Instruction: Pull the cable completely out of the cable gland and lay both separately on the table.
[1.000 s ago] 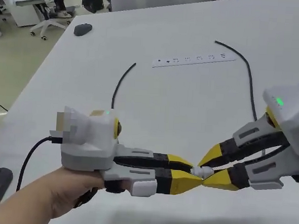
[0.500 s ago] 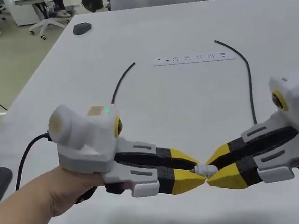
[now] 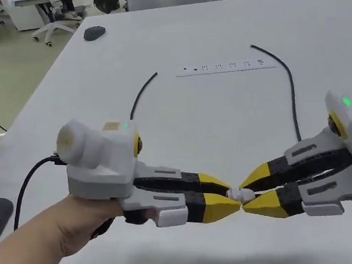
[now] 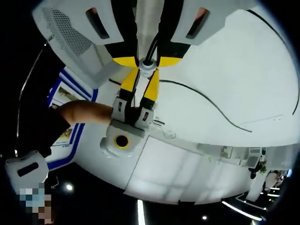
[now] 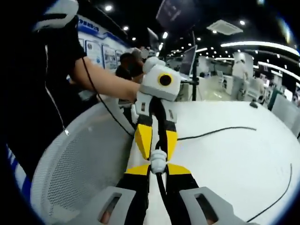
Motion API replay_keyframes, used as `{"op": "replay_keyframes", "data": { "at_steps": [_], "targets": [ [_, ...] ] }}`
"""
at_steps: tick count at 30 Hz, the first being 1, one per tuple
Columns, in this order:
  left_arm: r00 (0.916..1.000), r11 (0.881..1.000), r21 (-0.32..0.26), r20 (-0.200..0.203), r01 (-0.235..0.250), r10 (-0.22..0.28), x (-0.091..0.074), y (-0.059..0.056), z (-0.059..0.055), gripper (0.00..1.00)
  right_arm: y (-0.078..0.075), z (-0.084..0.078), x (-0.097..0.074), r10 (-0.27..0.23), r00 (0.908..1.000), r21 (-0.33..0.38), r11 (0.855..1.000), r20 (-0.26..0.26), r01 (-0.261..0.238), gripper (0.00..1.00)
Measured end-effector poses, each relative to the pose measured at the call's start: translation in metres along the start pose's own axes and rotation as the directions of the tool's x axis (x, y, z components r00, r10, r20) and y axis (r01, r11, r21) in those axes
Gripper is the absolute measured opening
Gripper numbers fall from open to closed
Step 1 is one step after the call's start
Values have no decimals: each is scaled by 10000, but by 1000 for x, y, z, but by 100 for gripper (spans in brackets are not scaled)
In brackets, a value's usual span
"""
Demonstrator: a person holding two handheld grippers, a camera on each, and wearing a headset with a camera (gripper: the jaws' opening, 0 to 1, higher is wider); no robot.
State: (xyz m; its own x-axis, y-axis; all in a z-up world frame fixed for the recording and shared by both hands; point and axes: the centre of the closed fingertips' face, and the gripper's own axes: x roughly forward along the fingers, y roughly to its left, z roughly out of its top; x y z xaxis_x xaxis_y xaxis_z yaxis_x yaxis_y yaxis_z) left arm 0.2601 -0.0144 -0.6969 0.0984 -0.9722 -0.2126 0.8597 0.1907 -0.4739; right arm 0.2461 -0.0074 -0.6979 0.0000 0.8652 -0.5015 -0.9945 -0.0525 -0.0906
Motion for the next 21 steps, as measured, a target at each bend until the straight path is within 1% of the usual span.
{"op": "replay_keyframes", "data": {
  "at_steps": [2, 3, 4, 5, 6, 7, 8, 9, 10, 11, 12, 13, 14, 15, 16, 17, 18, 19, 20, 21],
  "targets": [
    [10000, 9980, -632, 2, 83, -83, 0, 0, 1, 14, 2, 0, 0, -140, 9998, -232, 9996, -152, 137, 6],
    [10000, 9955, -946, 58, 61, -56, 0, 1, 2, 14, 0, 0, 0, -326, 9993, -713, 9970, -194, 311, 7],
    [9999, 9925, -1215, 74, 102, -94, 0, 0, 2, 14, 1, 1, 0, -310, 9993, -710, 9970, -191, 296, 7],
    [9997, 9896, -1417, 10, 228, -229, 0, -1, 2, 14, 2, 1, 0, -240, 9996, -548, 9982, -176, 230, 7],
    [9998, 9932, -1146, 43, 191, -188, 1, -1, 2, 14, 1, 0, -1, -232, 9996, -234, 9995, -189, 228, 7],
    [9998, 9992, -371, 147, 171, -166, 2, -1, 4, 14, -1, 1, -3, -187, 9998, 80, 9998, -58, 188, 7],
    [9997, 9998, -105, 181, 141, -139, 2, -2, 5, 14, -1, 2, -4, -112, 9999, 473, 9988, 47, 110, 8],
    [9997, 9997, 139, 162, 200, -202, 2, -4, 5, 14, -1, 3, -5, -54, 9999, 1205, 9927, 145, 37, 8],
    [9994, 9979, 562, 122, 323, -331, 2, -7, 5, 14, 2, 7, -8, 300, 9983, 1661, 9854, 501, -380, 9],
    [9995, 9960, 848, 147, 283, -297, 2, -8, 6, 14, -1, 9, -9, 321, 9966, 1905, 9806, 764, -462, 13],
    [9994, 9925, 1184, 89, 307, -320, 2, -10, 6, 14, -6, 9, -11, 151, 9957, 2538, 9665, 917, -380, 18],
    [9994, 9912, 1278, 64, 336, -347, 1, -11, 6, 15, -6, 6, -11, 259, 9954, 2977, 9532, 919, -523, 23],
    [9995, 9896, 1403, 59, 313, -325, 1, -12, 6, 15, -4, 1, -11, 504, 9955, 3612, 9294, 799, -761, 24],
    [9995, 9874, 1556, 144, 272, -298, 1, -12, 9, 15, -5, 0, -11, 526, 9950, 3612, 9291, 847, -799, 23],
    [9994, 9859, 1649, 157, 278, -308, 1, -12, 9, 15, -3, 1, -10, 695, 9922, 3748, 9213, 1031, -1034, 21],
    [9993, 9848, 1712, 180, 281, -316, 1, -13, 10, 15, -2, 1, -10, 765, 9912, 3901, 9138, 1080, -1130, 17],
    [9989, 9782, 2051, 260, 328, -390, 0, -14, 13, 15, -1, 2, -10, 798, 9883, 4117, 9024, 1301, -1271, 16],
    [9987, 9728, 2293, 304, 325, -405, 0, -15, 14, 15, -1, 7, -10, 765, 9840, 4125, 9005, 1609, -1375, 18],
    [9989, 9746, 2223, 322, 274, -355, 0, -15, 15, 15, -1, 9, -11, 832, 9797, 4457, 8812, 1825, -1578, 19],
    [9988, 9731, 2286, 307, 288, -368, 0, -15, 15, 15, -2, 9, -12, 776, 9788, 4563, 8757, 1898, -1579, 18]
  ]
}}
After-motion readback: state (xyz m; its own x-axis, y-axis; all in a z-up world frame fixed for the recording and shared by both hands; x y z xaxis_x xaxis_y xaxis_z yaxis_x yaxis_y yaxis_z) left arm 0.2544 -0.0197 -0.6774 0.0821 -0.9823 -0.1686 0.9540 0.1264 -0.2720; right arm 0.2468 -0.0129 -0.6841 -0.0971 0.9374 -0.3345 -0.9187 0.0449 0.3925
